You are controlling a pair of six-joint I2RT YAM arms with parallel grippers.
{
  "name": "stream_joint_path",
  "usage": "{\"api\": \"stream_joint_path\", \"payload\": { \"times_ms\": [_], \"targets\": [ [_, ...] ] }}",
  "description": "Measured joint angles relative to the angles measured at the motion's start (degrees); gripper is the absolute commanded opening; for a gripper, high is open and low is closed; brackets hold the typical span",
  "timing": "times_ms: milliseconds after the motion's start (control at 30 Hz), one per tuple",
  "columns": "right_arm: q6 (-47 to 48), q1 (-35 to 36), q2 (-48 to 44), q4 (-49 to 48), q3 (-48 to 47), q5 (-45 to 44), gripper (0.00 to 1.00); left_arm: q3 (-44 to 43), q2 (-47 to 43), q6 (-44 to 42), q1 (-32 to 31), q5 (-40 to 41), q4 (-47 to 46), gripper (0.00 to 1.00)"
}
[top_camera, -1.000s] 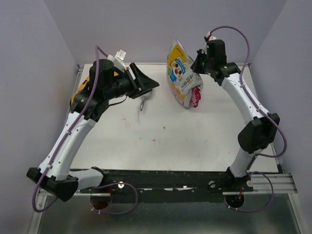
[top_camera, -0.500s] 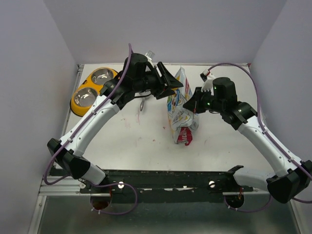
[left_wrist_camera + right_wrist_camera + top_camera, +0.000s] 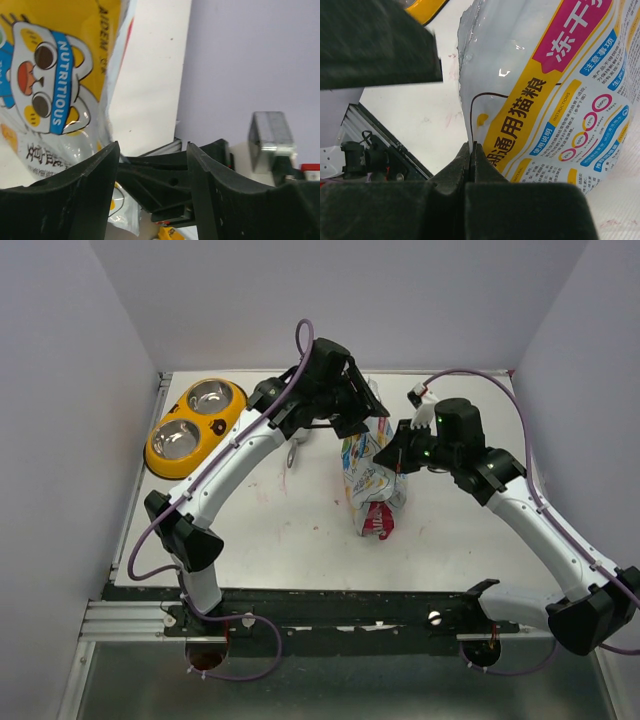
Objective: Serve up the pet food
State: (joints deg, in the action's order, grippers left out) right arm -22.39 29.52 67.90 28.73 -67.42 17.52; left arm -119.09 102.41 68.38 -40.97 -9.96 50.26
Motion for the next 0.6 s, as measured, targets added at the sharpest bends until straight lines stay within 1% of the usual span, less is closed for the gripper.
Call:
{"api": "stream_joint_path", "payload": {
  "times_ms": [67, 100, 167, 233, 300, 433, 467, 567, 600],
  "targets": [
    [0.17, 0.0, 0.15, 0.17, -0.15, 0.02, 0.01, 1.44, -0.68, 0.0, -1.05, 2.1, 1.86, 0.74],
    [0.28, 0.0, 0.24, 0.31, -0.28, 0.02, 0.01, 2.16, -0.96, -0.02, -1.29, 2.82, 2.62, 0.75],
    [0.55, 0.02, 0.37, 0.57, -0.57, 0.04, 0.01, 3.21, -1.27, -0.02, -1.75, 4.48, 4.07, 0.75],
    [0.81, 0.02, 0.46, 0.72, -0.68, 0.04, 0.01, 3.26, -1.25, -0.11, -1.86, 5.57, 4.96, 0.73],
    [0.98, 0.02, 0.5, 0.76, -0.7, 0.13, 0.01, 2.67, -0.98, -0.28, -1.86, 6.14, 5.81, 0.65],
    [1.36, 0.02, 0.96, 1.25, -1.22, 0.5, 0.01, -1.42, 1.68, -1.16, -1.75, 6.54, 6.36, 0.52],
    [1.49, 0.02, 1.18, 1.64, -1.62, 0.59, 0.01, -1.53, 2.23, -1.49, -1.77, 6.54, 6.25, 0.48],
    [1.95, 0.02, 2.1, 3.32, -3.1, 0.83, 0.01, -0.85, 3.34, -2.36, -1.79, 6.51, 5.9, 0.33],
    [2.03, 0.02, 2.43, 4.07, -3.74, 0.83, 0.01, -0.5, 3.52, -2.64, -1.79, 6.49, 5.7, 0.32]
  ]
}}
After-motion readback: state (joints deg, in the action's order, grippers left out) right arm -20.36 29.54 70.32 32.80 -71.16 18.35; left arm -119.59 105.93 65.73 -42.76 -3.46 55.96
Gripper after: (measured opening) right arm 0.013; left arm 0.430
